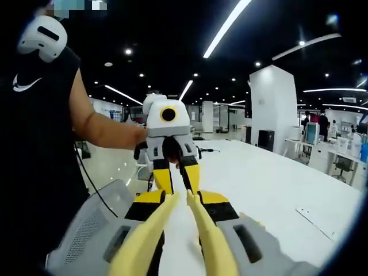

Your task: Place the target food into the container with the food tongs after gripping and lifting it, then release it inside without dropping or visibly crushing the food.

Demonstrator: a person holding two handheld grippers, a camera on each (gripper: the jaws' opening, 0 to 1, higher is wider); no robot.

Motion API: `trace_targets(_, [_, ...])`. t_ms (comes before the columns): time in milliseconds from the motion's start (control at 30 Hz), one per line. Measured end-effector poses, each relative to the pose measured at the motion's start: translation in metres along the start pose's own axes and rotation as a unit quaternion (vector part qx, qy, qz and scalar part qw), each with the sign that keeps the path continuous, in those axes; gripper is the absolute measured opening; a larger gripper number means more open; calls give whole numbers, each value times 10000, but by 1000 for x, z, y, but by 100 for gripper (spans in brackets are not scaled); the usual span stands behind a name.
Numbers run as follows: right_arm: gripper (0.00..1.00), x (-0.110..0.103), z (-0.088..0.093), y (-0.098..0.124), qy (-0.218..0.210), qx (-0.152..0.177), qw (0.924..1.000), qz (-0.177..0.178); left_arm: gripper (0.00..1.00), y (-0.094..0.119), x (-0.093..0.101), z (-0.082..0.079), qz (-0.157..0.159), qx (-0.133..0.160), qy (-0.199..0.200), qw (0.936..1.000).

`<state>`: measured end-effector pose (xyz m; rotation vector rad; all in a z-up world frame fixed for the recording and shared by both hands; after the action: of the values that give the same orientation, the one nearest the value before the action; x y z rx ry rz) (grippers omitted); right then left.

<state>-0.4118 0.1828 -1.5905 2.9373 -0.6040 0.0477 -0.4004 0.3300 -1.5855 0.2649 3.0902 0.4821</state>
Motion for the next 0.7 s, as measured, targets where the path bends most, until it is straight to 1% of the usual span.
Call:
trace_targets(133, [19, 3, 3, 1, -86, -95, 9999, 54, 2, 5, -1, -1, -48, 52, -3, 10000])
trace_targets(333, [20, 7, -2, 5, -212, 26, 9997, 90, 0, 7, -1, 1, -94, 44, -18, 9999])
trace_targets(533, [23, 12, -7, 11, -255, 181, 9993, 205, 0, 14, -3, 1, -251, 54, -48, 9997])
trace_targets(700, [25, 14, -8, 15, -259, 201, 9991, 286, 0, 18, -4, 2, -333, 72, -44, 9994])
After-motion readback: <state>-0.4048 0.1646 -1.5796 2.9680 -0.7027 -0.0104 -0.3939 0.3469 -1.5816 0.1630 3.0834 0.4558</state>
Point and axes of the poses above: the point that each gripper's makers call its tool centre point, and the gripper's own axes: y roughly backward along the fingers, x roughly to its right, z roughly out of its underside, the point moved 8 cm from there along y, roughly backward along the fingers, and after that the axes turned 14 degrees about z, right-handed, at the moved point
